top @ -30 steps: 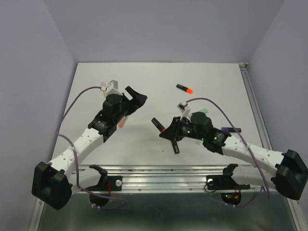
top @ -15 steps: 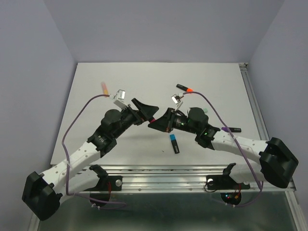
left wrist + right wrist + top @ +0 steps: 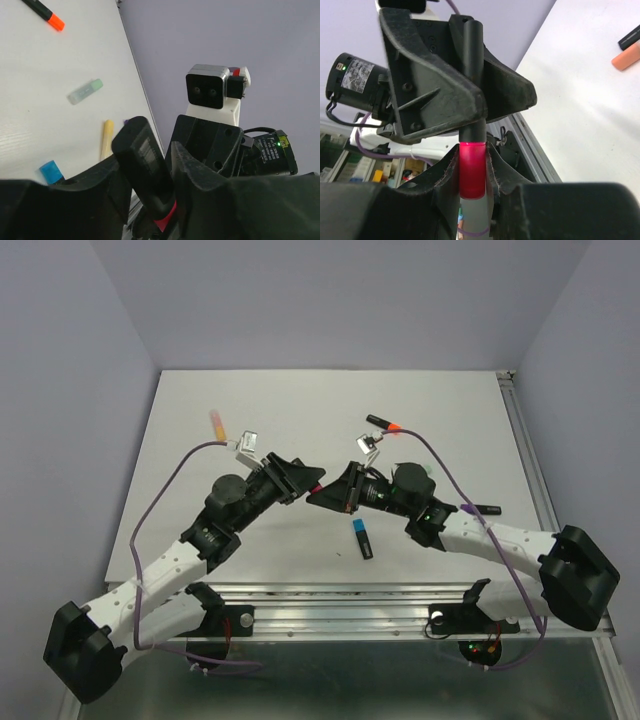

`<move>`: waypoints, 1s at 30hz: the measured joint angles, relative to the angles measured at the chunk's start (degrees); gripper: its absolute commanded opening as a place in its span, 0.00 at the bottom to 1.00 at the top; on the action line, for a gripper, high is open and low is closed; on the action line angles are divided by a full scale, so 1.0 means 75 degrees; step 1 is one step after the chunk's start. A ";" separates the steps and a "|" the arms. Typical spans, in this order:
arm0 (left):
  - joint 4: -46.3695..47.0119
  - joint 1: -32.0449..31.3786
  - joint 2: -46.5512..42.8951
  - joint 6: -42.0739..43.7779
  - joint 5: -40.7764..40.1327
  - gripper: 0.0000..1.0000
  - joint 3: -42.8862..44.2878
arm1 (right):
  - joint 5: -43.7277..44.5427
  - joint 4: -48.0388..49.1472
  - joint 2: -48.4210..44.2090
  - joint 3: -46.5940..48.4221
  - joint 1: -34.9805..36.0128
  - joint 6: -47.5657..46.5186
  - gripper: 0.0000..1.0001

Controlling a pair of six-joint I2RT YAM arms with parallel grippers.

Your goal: Open the pen caps

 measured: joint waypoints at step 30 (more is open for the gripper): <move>-0.0061 0.0382 0.0766 0.0154 0.1186 0.00 0.0676 | -0.2264 -0.0251 0.0125 0.0504 -0.0632 -0.2833 0.01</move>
